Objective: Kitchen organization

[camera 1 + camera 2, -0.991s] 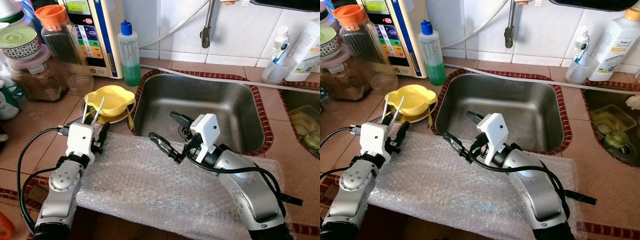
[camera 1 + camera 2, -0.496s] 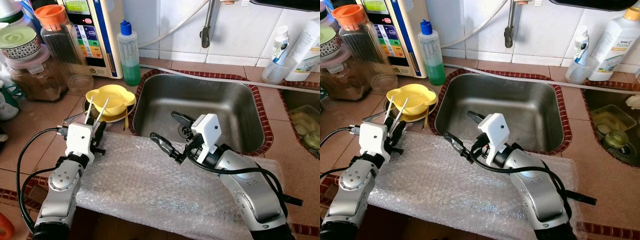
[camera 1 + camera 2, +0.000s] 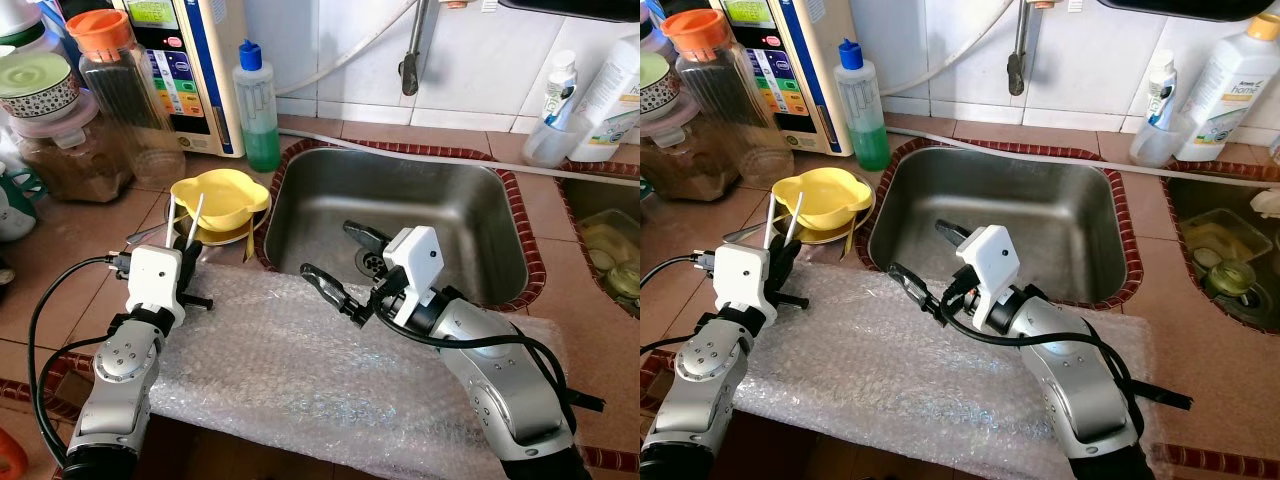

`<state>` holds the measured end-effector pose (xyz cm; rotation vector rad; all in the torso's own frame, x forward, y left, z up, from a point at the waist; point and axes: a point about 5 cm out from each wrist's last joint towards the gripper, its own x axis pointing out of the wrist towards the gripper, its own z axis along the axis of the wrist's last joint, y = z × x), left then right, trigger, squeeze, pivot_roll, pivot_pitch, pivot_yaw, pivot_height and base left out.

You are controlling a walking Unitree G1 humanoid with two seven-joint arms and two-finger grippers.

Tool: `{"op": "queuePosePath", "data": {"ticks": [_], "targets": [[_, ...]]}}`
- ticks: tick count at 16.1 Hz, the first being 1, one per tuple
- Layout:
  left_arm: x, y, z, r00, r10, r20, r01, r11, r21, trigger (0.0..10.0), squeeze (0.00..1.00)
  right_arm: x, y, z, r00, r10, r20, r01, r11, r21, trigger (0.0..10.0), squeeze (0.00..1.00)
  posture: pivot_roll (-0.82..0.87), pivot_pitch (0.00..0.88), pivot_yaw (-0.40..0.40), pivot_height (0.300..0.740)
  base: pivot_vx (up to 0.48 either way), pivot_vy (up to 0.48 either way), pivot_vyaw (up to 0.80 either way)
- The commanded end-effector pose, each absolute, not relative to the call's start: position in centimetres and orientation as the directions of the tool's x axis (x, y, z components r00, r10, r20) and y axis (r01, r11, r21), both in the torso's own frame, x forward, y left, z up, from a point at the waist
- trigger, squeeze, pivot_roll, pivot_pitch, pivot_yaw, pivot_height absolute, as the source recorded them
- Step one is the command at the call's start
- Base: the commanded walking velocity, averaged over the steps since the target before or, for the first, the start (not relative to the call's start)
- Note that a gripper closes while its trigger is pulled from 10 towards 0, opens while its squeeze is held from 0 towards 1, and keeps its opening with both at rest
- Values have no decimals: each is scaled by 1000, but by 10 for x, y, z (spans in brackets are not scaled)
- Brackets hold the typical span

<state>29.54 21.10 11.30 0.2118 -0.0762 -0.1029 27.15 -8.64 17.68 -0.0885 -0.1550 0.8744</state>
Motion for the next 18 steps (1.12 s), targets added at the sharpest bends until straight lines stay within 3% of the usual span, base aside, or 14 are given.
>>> {"op": "queuePosePath", "data": {"ticks": [1, 5, 12, 15, 18], "targets": [[290, 222, 103, 998, -66, 8, 62, 972, 228, 0, 0, 273, -87, 178, 639, 762, 102, -747, 647, -154, 10000, 0, -180, 132, 46, 740, 0, 0, 0], [284, 222, 109, 998, -51, 36, 39, 962, 271, 0, 0, 275, -89, 178, 648, 754, 106, -738, 657, -155, 10000, 0, -177, 129, 49, 740, 0, 0, 0], [276, 212, 154, 957, -83, 278, -19, 938, 346, 0, 0, 284, -91, 182, 663, 739, 122, -724, 674, -146, 10000, 0, -159, 127, 45, 740, 0, 0, 0], [283, 200, 176, 936, -164, 310, 91, 967, 237, 0, 0, 286, -92, 183, 668, 733, 129, -723, 680, -125, 10000, 0, -158, 128, 43, 740, 0, 0, 0], [293, 177, 204, 887, -324, 328, 328, 944, 46, 0, 0, 289, -90, 184, 664, 737, 128, -728, 676, -117, 10000, 0, -154, 127, 44, 740, 0, 0, 0]]}}
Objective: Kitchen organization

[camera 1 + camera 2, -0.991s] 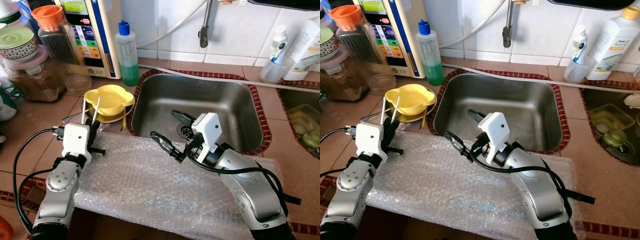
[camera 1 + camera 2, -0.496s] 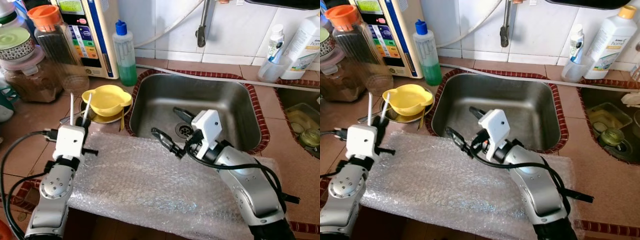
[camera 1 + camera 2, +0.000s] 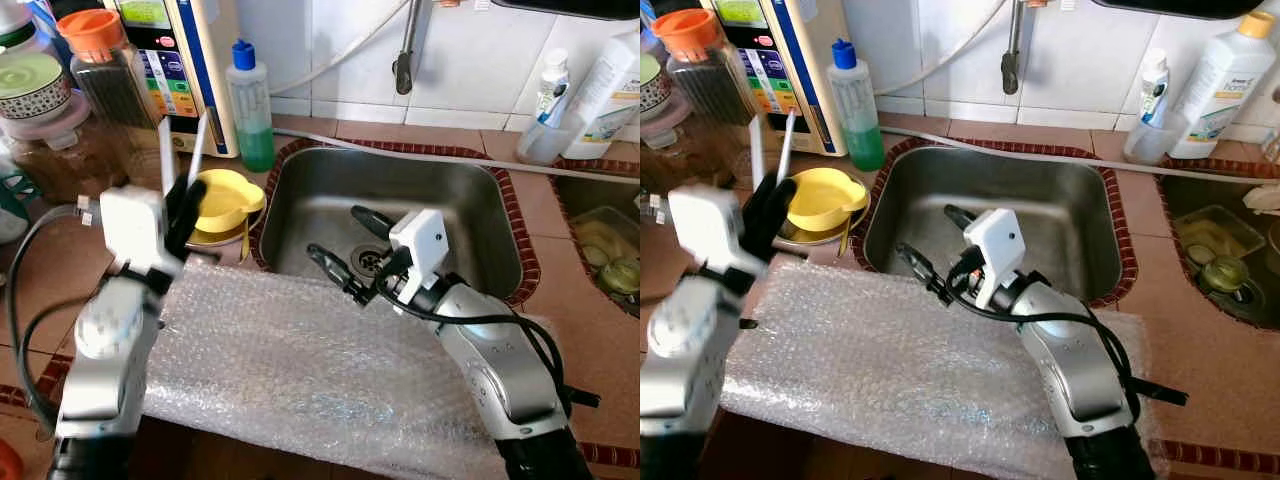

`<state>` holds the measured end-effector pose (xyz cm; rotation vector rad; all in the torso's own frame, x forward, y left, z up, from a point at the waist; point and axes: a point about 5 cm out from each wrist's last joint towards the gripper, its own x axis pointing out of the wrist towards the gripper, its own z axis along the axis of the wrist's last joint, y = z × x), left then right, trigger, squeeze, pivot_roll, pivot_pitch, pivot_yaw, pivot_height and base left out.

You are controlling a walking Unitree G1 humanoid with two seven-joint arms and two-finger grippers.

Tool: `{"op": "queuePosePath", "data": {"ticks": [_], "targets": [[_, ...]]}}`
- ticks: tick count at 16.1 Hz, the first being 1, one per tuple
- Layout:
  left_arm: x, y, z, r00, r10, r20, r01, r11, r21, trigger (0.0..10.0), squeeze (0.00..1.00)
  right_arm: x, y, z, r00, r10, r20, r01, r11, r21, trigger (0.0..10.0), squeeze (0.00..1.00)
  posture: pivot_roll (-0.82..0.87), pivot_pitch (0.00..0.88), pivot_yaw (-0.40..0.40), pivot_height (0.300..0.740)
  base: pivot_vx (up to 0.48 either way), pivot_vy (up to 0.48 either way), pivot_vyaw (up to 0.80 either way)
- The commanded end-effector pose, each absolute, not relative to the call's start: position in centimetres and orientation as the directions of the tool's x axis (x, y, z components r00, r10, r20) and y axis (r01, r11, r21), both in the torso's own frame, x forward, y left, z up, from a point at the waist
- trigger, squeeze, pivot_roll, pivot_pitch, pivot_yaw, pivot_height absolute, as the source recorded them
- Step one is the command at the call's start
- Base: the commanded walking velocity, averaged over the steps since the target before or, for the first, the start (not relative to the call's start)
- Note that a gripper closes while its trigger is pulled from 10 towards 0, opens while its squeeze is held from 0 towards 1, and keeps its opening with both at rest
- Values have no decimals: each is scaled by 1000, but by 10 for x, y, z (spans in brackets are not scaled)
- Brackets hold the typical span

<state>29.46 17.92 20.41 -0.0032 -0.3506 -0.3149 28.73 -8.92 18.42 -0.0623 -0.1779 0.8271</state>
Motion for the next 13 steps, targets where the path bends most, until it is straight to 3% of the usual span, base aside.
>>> {"op": "queuePosePath", "data": {"ticks": [1, 4, 8, 9, 11, 13], "targets": [[292, 164, 211, 849, -413, 330, 449, 893, -38, 0, 0, 290, -90, 185, 656, 744, 126, -735, 668, -116, 10000, 0, -154, 127, 44, 740, 0, 0, 0], [288, 152, 213, 782, -551, 292, 597, 797, -92, 0, 0, 296, -97, 187, 675, 728, 122, -708, 685, -172, 10000, 0, -157, 127, 51, 740, 0, 0, 0], [291, 147, 227, 773, -521, 361, 621, 737, -266, 0, 0, 298, -99, 187, 684, 718, 126, -709, 696, -116, 10000, 0, -159, 130, 57, 740, 0, 0, 0], [289, 142, 226, 760, -546, 353, 641, 721, -264, 0, 0, 297, -94, 187, 674, 727, 131, -723, 686, -83, 10000, 0, -159, 132, 57, 740, 0, 0, 0], [290, 136, 221, 747, -559, 361, 664, 662, -347, 0, 0, 297, -86, 187, 653, 741, 155, -757, 643, 115, 10000, 0, -160, 133, 56, 740, 0, 0, 0], [289, 131, 215, 737, -593, 324, 675, 662, -326, 0, 0, 300, -91, 184, 664, 738, 117, -743, 669, -3, 10000, 0, -162, 134, 57, 740, 0, 0, 0]]}}
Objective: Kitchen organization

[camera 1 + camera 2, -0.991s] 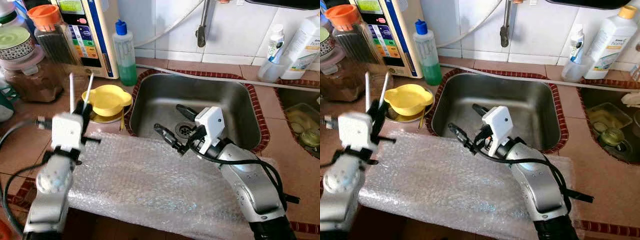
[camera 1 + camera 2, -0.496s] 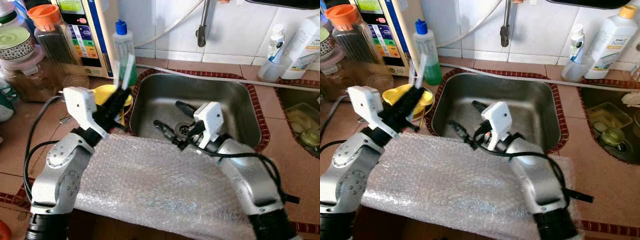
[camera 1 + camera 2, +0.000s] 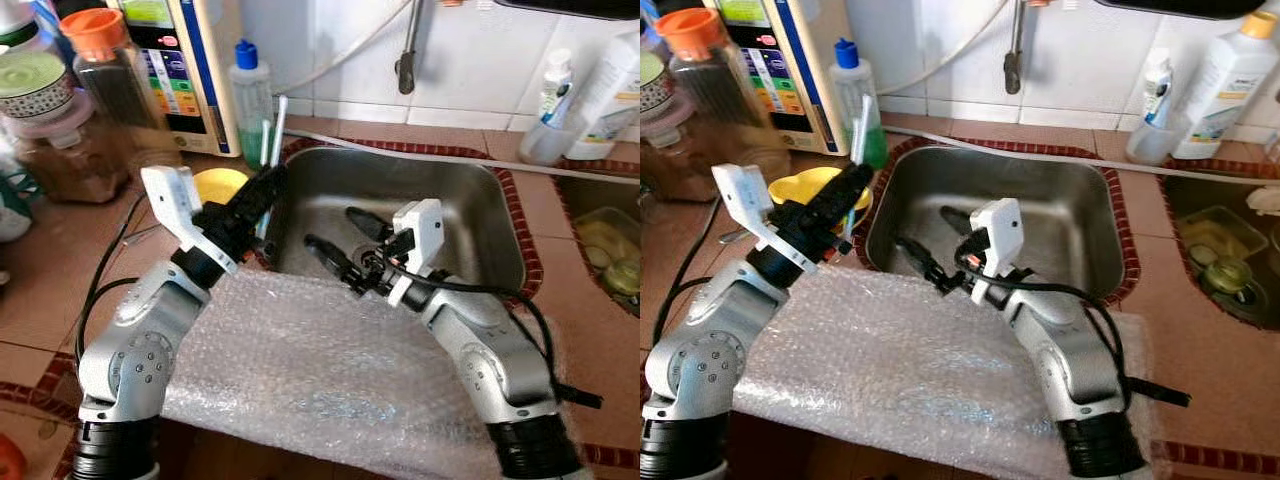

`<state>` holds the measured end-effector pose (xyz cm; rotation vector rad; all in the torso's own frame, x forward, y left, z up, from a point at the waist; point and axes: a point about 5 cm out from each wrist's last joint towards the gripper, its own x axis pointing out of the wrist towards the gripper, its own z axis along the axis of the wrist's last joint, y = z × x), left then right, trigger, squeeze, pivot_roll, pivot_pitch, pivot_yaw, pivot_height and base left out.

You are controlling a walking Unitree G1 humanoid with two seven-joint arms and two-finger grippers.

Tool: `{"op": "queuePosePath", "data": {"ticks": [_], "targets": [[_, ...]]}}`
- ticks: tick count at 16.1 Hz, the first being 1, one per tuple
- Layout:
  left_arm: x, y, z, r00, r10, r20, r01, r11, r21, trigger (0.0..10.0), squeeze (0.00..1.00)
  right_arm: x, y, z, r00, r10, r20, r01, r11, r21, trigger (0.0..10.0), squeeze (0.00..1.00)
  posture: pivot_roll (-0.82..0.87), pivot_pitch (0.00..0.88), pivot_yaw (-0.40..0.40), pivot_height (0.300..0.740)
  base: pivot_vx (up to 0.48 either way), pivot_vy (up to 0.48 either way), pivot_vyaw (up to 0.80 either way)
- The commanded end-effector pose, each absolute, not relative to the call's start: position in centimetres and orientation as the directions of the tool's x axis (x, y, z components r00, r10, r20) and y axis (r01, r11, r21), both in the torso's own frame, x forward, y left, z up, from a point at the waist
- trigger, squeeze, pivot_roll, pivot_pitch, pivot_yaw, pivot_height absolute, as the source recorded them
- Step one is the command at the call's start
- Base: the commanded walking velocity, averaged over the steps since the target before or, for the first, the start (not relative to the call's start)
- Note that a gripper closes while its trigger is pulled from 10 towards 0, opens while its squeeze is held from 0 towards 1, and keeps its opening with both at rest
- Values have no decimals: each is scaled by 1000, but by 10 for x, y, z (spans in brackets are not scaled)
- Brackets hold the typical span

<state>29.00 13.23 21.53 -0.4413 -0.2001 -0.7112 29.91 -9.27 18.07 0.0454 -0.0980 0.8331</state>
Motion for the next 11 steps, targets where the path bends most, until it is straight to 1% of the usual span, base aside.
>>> {"op": "queuePosePath", "data": {"ticks": [1, 2, 3, 5, 7, 8, 9, 11], "targets": [[287, 130, 210, 735, -619, 278, 678, 688, -261, 0, 0, 303, -97, 182, 680, 727, 91, -720, 686, -100, 10000, 0, -161, 135, 57, 740, 0, 0, 0], [286, 131, 205, 737, -634, 236, 675, 710, -201, 0, 0, 305, -103, 182, 695, 715, 79, -700, 698, -155, 10000, 0, -163, 137, 57, 740, 0, 0, 0], [285, 133, 200, 743, -637, 206, 667, 728, -159, 0, 0, 308, -109, 184, 710, 699, 88, -686, 714, -141, 10000, 0, -163, 135, 55, 740, 0, 0, 0], [283, 140, 193, 776, -597, 204, 625, 770, -126, 0, 0, 314, -117, 196, 734, 661, 153, -671, 742, 13, 10000, 0, -163, 135, 52, 740, 0, 0, 0], [285, 145, 189, 804, -564, 186, 581, 813, -45, 0, 0, 318, -117, 204, 743, 639, 199, -663, 743, 92, 10000, 0, -163, 135, 52, 740, 0, 0, 0], [285, 145, 185, 814, -556, 167, 554, 830, 63, 0, 0, 319, -115, 210, 738, 634, 233, -671, 725, 153, 10000, 0, -163, 135, 52, 740, 0, 0, 0], [285, 144, 184, 814, -557, 164, 543, 831, 122, 0, 0, 320, -113, 214, 732, 633, 251, -679, 711, 184, 10000, 0, -163, 135, 52, 740, 0, 0, 0], [281, 133, 183, 797, -575, 183, 557, 818, 145, 0, 0, 322, -110, 219, 720, 636, 278, -692, 686, 224, 10000, 0, -158, 134, 50, 740, 0, 0, 0]]}}
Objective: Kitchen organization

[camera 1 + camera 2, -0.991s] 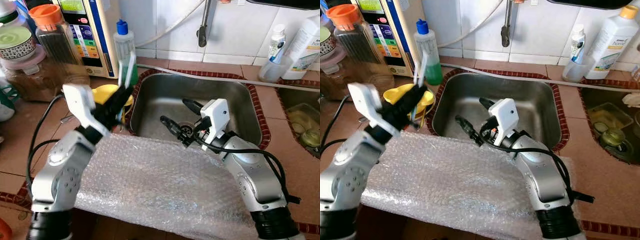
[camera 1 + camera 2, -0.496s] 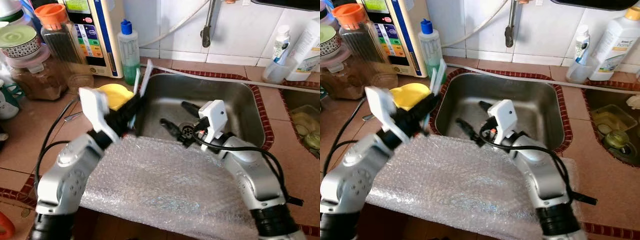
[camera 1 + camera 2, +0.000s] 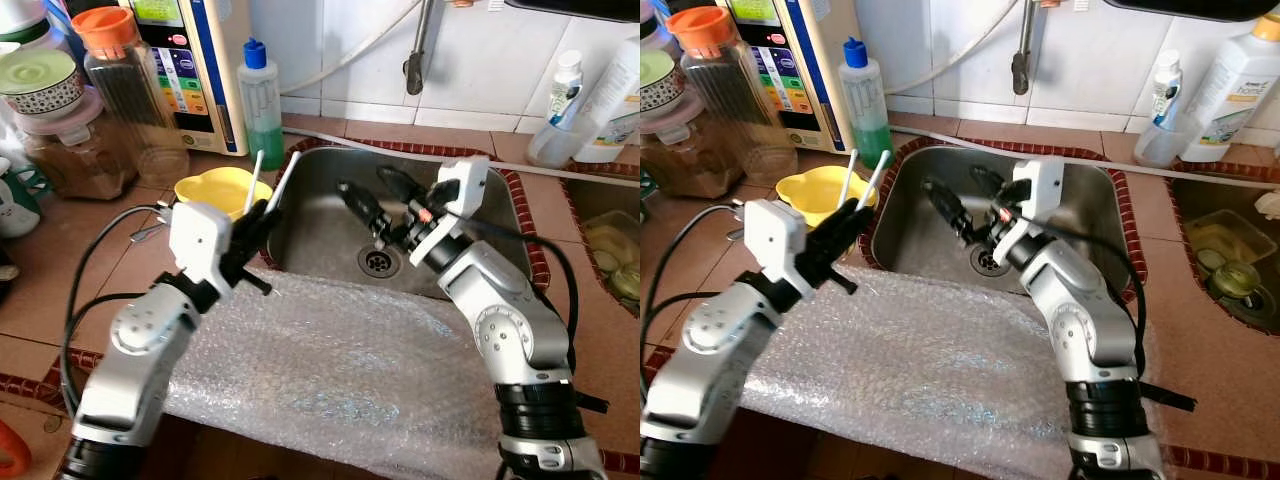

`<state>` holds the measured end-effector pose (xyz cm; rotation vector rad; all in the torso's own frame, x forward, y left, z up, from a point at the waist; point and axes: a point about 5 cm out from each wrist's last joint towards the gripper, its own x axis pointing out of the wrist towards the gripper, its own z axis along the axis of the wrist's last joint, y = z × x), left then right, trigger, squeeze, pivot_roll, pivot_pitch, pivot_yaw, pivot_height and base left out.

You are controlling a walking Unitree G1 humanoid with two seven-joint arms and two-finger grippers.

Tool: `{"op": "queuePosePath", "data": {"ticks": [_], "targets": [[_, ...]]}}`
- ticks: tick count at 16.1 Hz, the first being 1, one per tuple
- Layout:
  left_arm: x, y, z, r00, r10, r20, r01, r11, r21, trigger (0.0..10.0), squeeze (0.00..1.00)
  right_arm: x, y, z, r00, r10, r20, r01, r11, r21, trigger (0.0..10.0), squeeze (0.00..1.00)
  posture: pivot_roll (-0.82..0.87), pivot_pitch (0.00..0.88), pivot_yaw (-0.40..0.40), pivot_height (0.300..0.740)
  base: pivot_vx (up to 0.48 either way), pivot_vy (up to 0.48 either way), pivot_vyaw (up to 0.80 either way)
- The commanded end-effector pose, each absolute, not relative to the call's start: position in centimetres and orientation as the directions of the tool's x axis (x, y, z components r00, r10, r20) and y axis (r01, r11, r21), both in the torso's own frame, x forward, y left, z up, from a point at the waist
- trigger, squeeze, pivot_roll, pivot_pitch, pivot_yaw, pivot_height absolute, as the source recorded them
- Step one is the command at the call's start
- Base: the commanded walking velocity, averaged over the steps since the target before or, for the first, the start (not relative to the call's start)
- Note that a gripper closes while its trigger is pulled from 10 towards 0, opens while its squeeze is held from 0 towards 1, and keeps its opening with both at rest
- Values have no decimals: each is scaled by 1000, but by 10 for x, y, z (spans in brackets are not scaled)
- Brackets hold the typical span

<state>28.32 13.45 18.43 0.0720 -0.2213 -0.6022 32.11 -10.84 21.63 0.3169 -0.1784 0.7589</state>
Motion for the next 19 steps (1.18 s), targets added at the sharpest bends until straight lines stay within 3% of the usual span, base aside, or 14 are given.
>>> {"op": "queuePosePath", "data": {"ticks": [1, 5, 11, 12, 13, 14, 15, 16, 19], "targets": [[279, 127, 179, 785, -597, 164, 577, 802, 156, 196, 0, 323, -108, 221, 708, 646, 284, -705, 664, 248, 10000, 0, -158, 134, 50, 740, 0, 0, 0], [278, 117, 174, 755, -635, 163, 611, 772, 174, 784, 0, 319, -94, 219, 672, 686, 277, -739, 599, 307, 10000, 0, -159, 136, 50, 740, 0, 0, 0], [272, 106, 175, 730, -655, 197, 632, 756, 172, 353, 0, 329, -72, 212, 669, 691, 273, -733, 553, 397, 10000, 0, -155, 142, 52, 740, 0, 0, 0], [272, 106, 175, 730, -653, 201, 630, 757, 170, 431, 0, 331, -68, 214, 668, 689, 280, -733, 546, 405, 7333, 0, -153, 142, 51, 740, 0, 0, 0], [272, 106, 175, 730, -653, 201, 630, 757, 170, 431, 0, 331, -68, 214, 668, 689, 280, -733, 546, 405, 7333, 0, -153, 142, 51, 740, 0, 0, 0], [272, 106, 176, 730, -651, 207, 627, 759, 173, 78, 0, 333, -65, 217, 670, 683, 291, -730, 533, 428, 4627, 0, -148, 141, 49, 740, 0, 0, 0], [272, 106, 176, 732, -647, 212, 623, 762, 175, 157, 0, 336, -62, 219, 671, 678, 300, -725, 515, 457, 3059, 0, -148, 141, 49, 740, 0, 0, 0], [272, 107, 176, 734, -645, 214, 620, 765, 175, 235, 0, 338, -60, 219, 674, 673, 304, -718, 500, 485, 0, 0, -147, 142, 46, 740, 0, 0, 0], [271, 106, 175, 735, -643, 215, 619, 766, 173, 510, 0, 341, -60, 216, 701, 653, 286, -685, 507, 523, 0, 0, -147, 142, 45, 740, 0, 0, 0]]}}
